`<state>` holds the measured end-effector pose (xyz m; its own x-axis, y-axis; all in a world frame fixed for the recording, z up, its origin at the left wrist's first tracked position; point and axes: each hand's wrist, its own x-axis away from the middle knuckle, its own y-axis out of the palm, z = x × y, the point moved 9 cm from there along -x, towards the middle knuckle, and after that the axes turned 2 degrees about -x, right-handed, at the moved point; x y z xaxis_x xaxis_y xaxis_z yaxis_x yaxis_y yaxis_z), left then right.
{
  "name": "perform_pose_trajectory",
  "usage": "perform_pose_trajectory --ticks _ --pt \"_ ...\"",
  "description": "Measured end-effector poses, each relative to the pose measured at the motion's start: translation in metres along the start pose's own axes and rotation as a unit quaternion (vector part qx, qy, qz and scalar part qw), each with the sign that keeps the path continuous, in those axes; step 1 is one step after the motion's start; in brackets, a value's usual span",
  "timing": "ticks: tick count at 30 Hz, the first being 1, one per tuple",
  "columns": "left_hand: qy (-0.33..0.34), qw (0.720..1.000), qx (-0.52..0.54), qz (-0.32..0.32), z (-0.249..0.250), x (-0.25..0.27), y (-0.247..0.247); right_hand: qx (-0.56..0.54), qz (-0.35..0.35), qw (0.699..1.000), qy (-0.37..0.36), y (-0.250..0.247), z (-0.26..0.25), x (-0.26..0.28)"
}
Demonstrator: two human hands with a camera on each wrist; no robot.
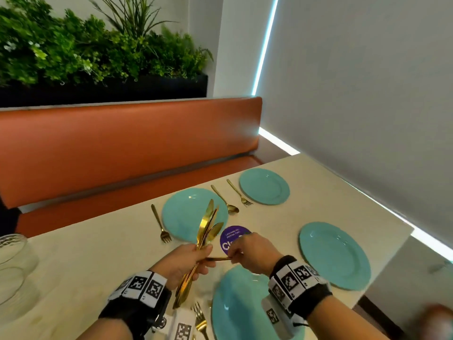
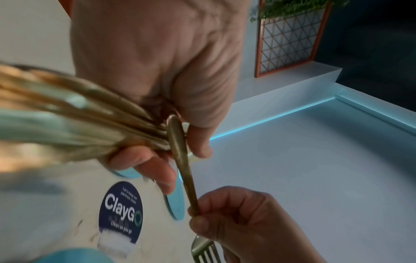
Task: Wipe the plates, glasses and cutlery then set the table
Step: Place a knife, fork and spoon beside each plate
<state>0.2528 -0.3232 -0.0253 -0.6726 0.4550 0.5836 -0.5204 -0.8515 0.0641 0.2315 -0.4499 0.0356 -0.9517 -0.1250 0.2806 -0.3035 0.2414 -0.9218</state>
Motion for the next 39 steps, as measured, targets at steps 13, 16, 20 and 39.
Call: perform_pose_trajectory --ticks 13,16,20,39 --pt "-0.009 0.999 0.020 0.047 0.010 -0.014 0.068 -0.384 0.246 0.841 0.291 -0.028 0.197 0.100" --pt "-0.009 0.997 0.027 0.071 0.021 -0.032 0.076 -0.435 0.239 0.798 0.342 -0.026 0.258 0.104" --pt "0.003 0.995 0.040 0.088 0.038 -0.058 0.097 -0.521 0.261 0.714 0.388 -0.026 0.328 0.108" --pt "0.010 0.996 -0.015 0.082 0.044 -0.074 0.127 -0.829 0.244 0.246 0.439 0.132 0.260 0.109"
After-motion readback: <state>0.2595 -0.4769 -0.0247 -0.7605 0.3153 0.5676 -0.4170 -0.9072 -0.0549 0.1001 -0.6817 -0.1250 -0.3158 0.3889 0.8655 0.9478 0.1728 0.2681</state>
